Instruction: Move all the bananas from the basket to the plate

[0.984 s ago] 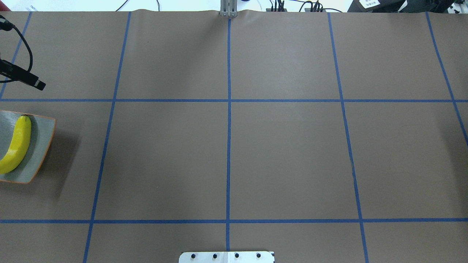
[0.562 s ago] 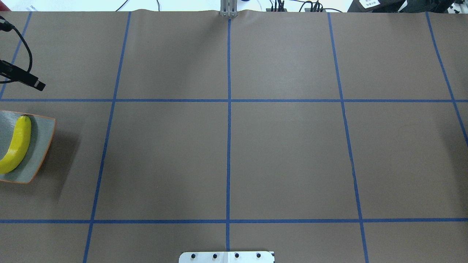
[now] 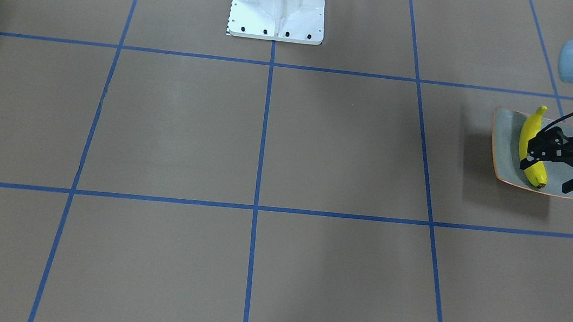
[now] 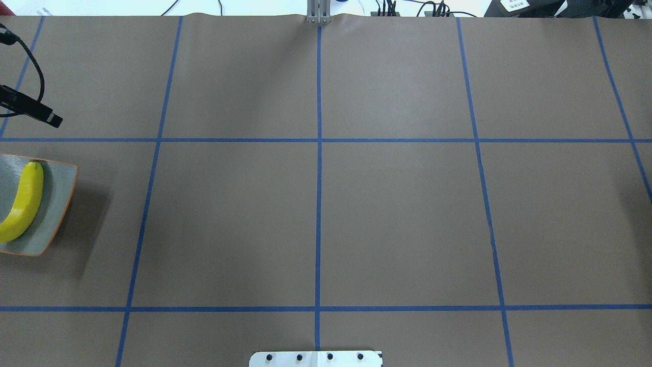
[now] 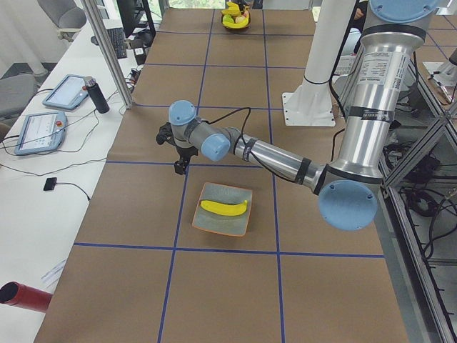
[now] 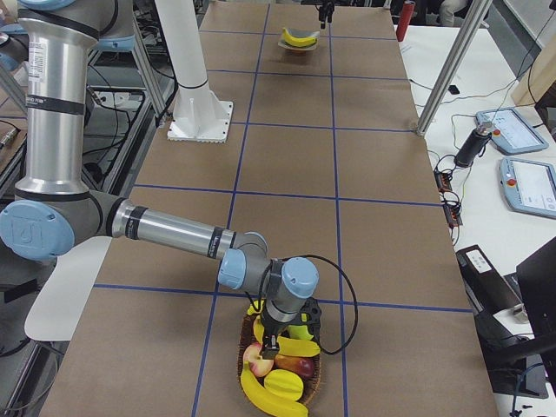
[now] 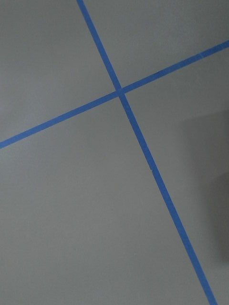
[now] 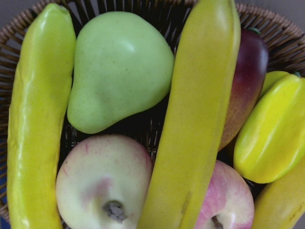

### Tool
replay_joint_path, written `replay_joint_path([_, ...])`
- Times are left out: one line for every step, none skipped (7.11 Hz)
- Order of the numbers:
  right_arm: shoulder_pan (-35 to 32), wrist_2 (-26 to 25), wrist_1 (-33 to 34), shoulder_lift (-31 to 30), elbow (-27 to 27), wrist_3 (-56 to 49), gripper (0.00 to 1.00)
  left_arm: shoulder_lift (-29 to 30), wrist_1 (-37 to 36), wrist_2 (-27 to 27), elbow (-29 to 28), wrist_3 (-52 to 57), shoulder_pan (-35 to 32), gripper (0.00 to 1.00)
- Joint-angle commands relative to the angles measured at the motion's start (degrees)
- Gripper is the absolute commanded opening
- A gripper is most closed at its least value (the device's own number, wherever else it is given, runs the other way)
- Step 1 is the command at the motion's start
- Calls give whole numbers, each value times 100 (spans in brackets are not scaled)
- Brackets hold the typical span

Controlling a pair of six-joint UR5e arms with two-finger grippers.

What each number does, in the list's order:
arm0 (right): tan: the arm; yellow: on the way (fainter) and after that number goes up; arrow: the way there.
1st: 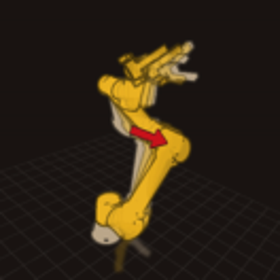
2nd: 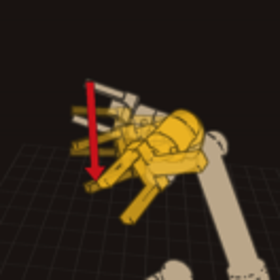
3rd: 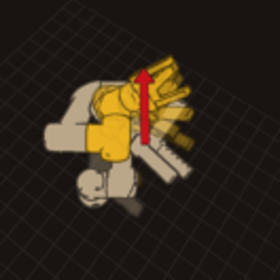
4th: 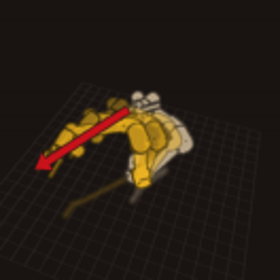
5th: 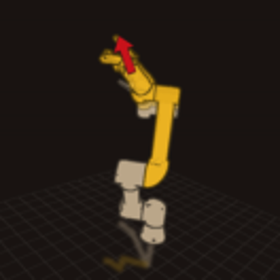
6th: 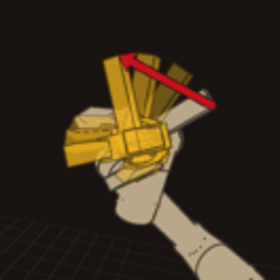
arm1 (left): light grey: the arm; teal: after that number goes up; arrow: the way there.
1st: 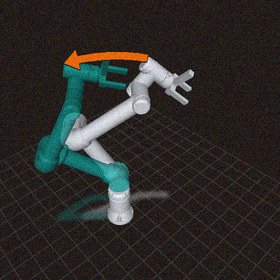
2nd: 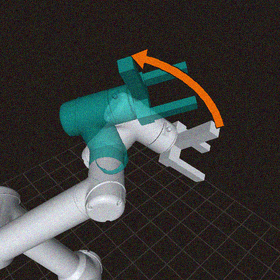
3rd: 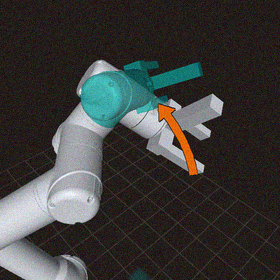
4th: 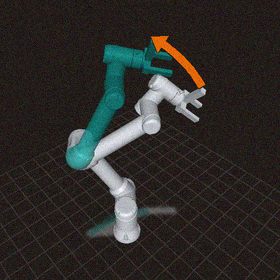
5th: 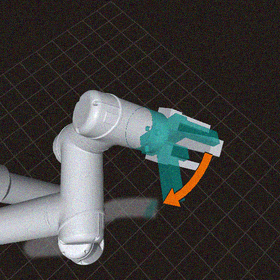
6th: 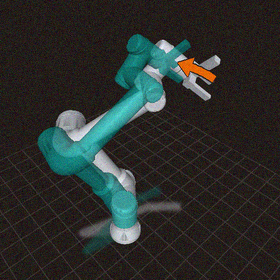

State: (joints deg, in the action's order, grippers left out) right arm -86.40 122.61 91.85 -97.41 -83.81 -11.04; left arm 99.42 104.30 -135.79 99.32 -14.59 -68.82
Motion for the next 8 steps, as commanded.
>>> replay_joint_path([9,26,0,-41,-12,-12,81,-19,3,0,0,0,0,100])
replay_joint_path([0,35,0,-50,-30,-12,80,-19,3,0,0,0,0,100])
replay_joint_path([0,35,0,-50,-30,-12,74,-19,3,-9,0,0,0,100])
replay_joint_path([0,35,0,-50,-30,-12,57,-19,3,-9,9,-8,0,100])
replay_joint_path([0,35,0,-50,-47,-12,40,-19,3,-17,9,0,0,100])
replay_joint_path([-9,44,0,-41,-47,-12,24,-19,-6,-17,9,-8,0,100])
replay_joint_path([-78,44,-9,-41,-47,-4,1,-19,-6,-35,18,-8,0,100])
replay_joint_path([-192,44,0,-50,-126,-4,0,-19,-6,-26,0,-8,0,100])
